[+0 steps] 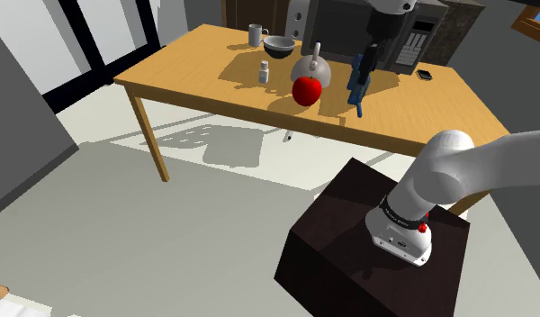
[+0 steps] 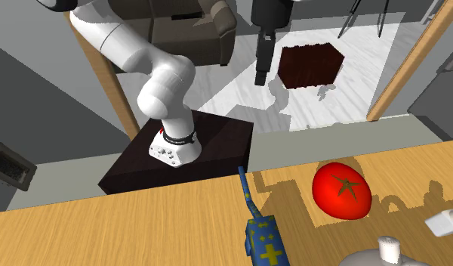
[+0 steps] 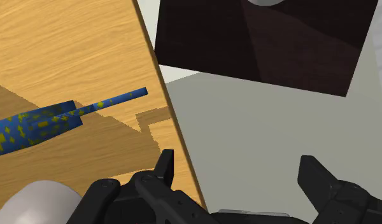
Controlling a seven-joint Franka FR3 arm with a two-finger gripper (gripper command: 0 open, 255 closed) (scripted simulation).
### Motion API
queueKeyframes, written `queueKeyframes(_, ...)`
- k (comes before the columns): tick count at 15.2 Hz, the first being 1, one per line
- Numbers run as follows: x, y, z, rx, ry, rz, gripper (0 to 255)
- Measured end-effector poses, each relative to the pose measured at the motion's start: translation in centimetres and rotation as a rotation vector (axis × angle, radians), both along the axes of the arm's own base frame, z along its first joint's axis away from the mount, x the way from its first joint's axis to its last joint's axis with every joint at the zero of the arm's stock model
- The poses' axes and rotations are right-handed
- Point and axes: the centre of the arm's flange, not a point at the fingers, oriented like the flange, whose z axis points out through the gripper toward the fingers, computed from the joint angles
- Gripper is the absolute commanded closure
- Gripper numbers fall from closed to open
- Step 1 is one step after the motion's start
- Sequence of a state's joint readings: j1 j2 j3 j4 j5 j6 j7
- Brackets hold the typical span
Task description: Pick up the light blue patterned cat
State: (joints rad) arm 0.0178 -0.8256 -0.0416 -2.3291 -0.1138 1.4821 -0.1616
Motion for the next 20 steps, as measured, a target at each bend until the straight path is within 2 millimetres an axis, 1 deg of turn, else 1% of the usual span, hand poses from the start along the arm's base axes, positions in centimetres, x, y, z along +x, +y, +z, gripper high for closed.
queueKeyframes(1, 0.0, 0.0, 0.0, 0.000, 0.000, 0.000, 0)
queueKeyframes(2, 0.5, -0.2, -0.2, 0.001, -0.001, -0.020, 0)
queueKeyframes(5, 2.7, -2.6, -1.2, 0.006, -0.006, -0.131, 0)
queueKeyframes(11, 7.3, -9.2, -3.7, 0.018, -0.020, -0.392, 0)
queueKeyframes(15, 9.5, -13.8, -5.4, 0.026, -0.030, -0.567, 0)
queueKeyframes(17, 10.0, -16.2, -5.9, 0.030, -0.035, -0.655, 0)
queueKeyframes(18, 10.2, -17.3, -6.7, 0.032, -0.037, -0.699, 0)
queueKeyframes(20, 11.0, -20.0, -7.3, 0.036, -0.042, -0.787, 0)
